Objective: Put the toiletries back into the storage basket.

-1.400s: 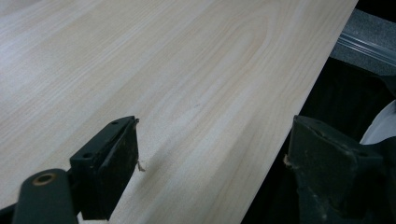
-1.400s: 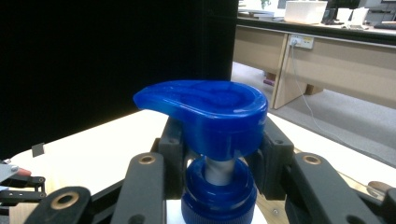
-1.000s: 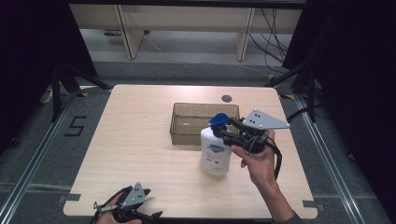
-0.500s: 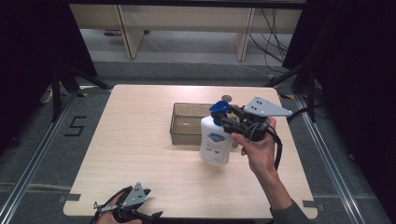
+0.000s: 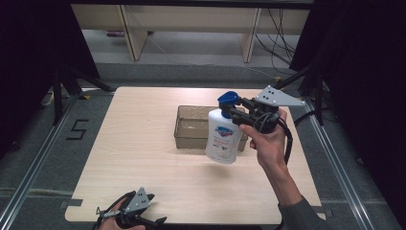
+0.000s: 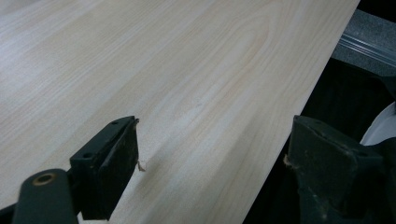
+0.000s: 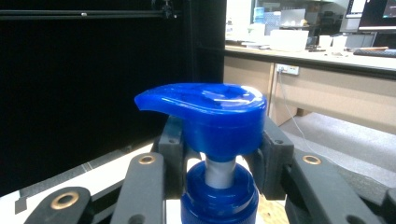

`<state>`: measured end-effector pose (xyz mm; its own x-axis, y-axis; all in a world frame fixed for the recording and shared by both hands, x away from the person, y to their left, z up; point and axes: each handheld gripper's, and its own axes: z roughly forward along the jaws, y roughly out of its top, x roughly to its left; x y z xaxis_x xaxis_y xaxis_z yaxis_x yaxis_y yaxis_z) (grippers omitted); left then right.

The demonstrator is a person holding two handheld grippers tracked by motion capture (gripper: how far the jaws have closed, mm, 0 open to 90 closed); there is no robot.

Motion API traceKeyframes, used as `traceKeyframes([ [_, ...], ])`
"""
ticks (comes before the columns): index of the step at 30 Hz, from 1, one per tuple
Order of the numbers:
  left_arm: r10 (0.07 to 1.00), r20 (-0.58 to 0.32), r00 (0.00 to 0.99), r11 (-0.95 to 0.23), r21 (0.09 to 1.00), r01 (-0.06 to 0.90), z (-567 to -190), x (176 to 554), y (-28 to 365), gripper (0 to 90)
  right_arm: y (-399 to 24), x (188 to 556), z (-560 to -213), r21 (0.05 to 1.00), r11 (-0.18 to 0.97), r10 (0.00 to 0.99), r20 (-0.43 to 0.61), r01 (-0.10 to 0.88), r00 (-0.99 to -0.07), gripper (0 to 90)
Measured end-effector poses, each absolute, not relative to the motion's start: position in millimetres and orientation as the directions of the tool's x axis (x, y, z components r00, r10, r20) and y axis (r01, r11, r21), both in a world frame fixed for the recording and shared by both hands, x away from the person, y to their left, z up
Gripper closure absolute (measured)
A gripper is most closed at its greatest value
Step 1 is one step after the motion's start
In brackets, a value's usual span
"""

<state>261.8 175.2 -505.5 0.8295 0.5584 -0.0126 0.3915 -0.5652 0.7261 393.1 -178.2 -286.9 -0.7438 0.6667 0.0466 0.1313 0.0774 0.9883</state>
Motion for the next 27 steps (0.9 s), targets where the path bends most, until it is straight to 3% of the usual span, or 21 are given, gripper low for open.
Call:
traceKeyframes([
  [6,0.556,-0.011,0.831,-0.567,0.726,0.389,-505,262,175,16.0,-180,401,-278,0.99,0.092,0.684,0.014,0.105,-0.73,61.5],
  [27,0.559,-0.016,0.829,-0.562,0.728,0.393,-506,262,175,15.9,-190,435,-256,0.989,0.043,0.739,0.063,0.141,-0.671,61.5],
])
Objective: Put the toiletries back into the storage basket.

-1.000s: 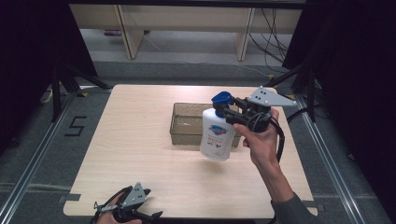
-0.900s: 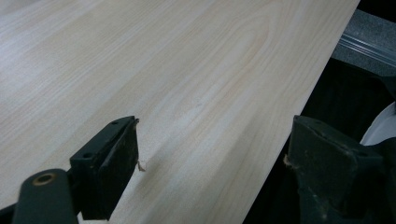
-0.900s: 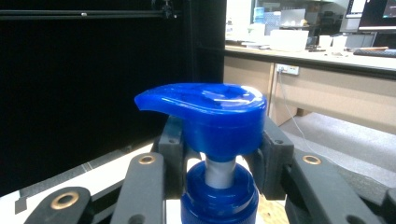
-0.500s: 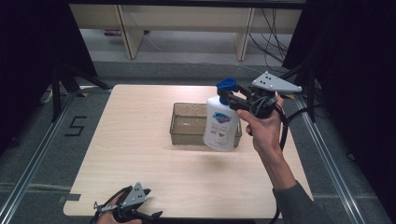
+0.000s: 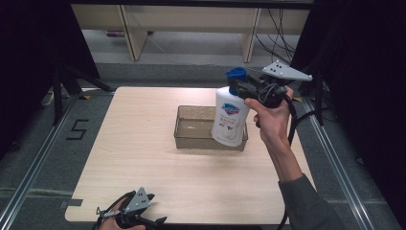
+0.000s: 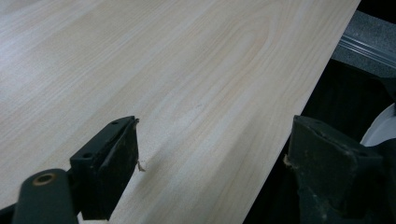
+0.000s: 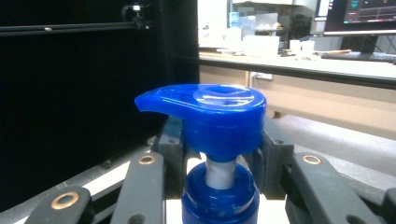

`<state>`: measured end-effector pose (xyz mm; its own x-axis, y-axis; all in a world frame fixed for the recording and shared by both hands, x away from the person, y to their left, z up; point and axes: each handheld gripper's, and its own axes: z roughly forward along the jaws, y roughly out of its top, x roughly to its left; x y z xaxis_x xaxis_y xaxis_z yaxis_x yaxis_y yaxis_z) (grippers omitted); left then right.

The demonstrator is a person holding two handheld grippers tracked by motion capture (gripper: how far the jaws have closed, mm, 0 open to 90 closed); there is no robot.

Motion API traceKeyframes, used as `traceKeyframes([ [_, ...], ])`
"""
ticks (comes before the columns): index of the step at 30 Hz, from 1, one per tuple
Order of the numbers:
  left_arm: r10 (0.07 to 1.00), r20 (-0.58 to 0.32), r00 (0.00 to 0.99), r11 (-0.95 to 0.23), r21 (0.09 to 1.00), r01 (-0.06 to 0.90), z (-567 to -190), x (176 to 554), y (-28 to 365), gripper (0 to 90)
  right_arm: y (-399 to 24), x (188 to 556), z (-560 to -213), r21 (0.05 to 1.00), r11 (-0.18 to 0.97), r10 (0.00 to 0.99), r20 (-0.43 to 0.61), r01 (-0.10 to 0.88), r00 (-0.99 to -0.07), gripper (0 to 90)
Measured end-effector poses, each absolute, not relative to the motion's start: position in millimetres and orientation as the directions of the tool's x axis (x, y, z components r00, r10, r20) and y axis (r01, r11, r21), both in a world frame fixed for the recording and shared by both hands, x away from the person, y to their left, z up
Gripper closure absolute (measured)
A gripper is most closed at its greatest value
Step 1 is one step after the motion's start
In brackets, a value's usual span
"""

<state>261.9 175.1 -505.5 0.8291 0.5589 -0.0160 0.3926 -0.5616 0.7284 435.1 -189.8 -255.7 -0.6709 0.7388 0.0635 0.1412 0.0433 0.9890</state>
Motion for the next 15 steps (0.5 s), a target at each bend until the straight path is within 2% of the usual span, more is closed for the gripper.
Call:
traceKeyframes([
  [15,0.556,-0.02,0.831,-0.562,0.727,0.394,-505,262,175,15.9,-199,462,-263,0.985,0.044,0.783,0.069,0.165,-0.618,61.5],
])
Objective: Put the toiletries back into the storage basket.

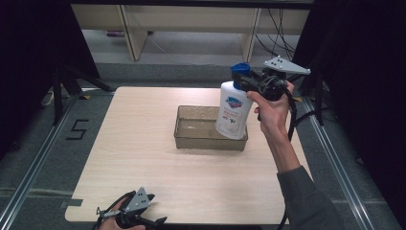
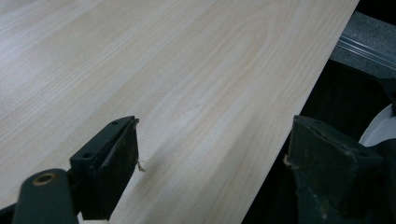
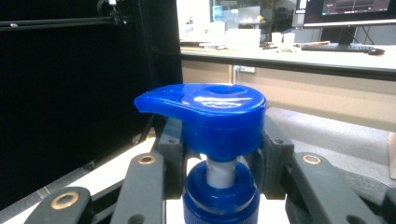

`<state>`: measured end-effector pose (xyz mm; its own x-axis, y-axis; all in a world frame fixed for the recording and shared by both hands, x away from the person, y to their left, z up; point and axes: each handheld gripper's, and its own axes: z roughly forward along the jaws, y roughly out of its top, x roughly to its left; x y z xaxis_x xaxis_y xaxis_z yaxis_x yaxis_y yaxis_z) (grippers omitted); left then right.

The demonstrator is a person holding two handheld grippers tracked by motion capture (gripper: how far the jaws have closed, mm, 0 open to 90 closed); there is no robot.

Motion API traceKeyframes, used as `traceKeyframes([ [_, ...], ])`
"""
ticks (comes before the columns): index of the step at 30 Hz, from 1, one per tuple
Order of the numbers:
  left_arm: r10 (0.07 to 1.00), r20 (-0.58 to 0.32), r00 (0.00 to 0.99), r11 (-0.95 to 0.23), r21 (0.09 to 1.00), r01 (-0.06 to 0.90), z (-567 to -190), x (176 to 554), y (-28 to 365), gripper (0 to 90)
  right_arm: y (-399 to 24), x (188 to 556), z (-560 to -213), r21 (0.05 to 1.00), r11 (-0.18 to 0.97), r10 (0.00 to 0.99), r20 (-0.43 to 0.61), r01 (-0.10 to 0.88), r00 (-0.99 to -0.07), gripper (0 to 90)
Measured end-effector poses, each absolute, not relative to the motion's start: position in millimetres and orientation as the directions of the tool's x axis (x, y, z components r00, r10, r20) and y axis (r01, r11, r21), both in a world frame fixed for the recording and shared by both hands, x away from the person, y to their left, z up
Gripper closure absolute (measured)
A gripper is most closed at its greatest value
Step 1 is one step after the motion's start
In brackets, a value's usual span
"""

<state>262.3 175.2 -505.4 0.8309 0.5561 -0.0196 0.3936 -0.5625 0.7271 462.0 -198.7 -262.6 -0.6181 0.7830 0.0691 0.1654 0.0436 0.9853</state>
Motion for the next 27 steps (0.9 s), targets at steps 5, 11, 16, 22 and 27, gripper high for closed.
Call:
traceKeyframes([
  [5,0.553,-0.033,0.833,-0.558,0.728,0.399,-506,261,175,15.9,-198,466,-267,0.982,0.037,0.79,0.085,0.184,-0.608,61.5],
  [11,0.555,-0.022,0.831,-0.562,0.728,0.394,-505,262,175,15.9,-199,472,-271,0.982,0.033,0.795,0.086,0.184,-0.6,61.5],
  [16,0.555,-0.021,0.832,-0.562,0.728,0.393,-505,262,175,15.9,-199,477,-277,0.981,0.036,0.802,0.085,0.189,-0.592,61.5],
  [22,0.556,-0.023,0.831,-0.559,0.729,0.395,-505,262,175,15.9,-200,481,-284,0.978,0.035,0.806,0.093,0.204,-0.584,61.4],
  [27,0.558,-0.032,0.829,-0.552,0.732,0.4,-506,261,174,15.9,-201,482,-289,0.978,0.049,0.809,0.079,0.201,-0.583,61.4],
])
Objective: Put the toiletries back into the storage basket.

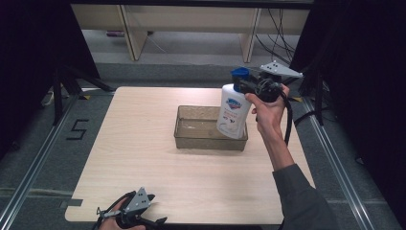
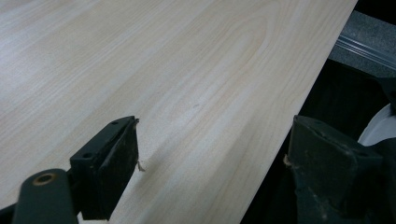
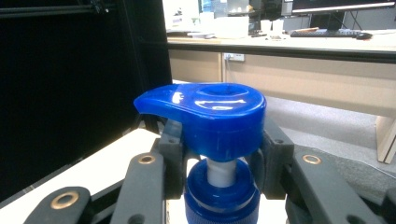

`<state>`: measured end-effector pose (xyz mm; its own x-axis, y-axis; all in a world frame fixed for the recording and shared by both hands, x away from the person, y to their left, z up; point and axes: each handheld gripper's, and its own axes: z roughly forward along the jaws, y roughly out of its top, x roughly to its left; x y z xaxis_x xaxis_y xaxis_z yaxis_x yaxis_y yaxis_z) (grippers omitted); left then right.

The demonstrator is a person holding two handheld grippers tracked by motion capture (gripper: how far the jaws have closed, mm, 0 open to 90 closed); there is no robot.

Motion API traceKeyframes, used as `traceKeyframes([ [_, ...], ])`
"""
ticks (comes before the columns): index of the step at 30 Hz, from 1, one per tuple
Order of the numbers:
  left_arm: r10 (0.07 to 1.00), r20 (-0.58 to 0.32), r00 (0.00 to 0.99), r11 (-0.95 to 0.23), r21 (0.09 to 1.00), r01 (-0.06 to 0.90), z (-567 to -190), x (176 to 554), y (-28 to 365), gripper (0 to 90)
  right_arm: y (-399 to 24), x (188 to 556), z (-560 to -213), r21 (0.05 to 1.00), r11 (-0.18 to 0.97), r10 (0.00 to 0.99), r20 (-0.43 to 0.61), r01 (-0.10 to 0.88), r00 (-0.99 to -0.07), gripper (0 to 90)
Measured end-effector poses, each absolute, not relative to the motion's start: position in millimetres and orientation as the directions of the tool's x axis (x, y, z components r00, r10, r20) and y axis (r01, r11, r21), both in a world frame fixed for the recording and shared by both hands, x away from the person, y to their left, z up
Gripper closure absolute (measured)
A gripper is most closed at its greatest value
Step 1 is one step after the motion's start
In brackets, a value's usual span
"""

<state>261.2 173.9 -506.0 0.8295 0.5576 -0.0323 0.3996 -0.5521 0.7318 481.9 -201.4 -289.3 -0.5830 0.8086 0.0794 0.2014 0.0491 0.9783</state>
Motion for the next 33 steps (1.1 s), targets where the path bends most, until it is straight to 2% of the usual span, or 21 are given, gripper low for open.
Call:
traceKeyframes([
  [33,0.553,-0.024,0.833,-0.561,0.728,0.393,-506,262,174,15.9,-210,484,-326,0.964,0.053,0.805,0.112,0.259,-0.583,61.3],
])
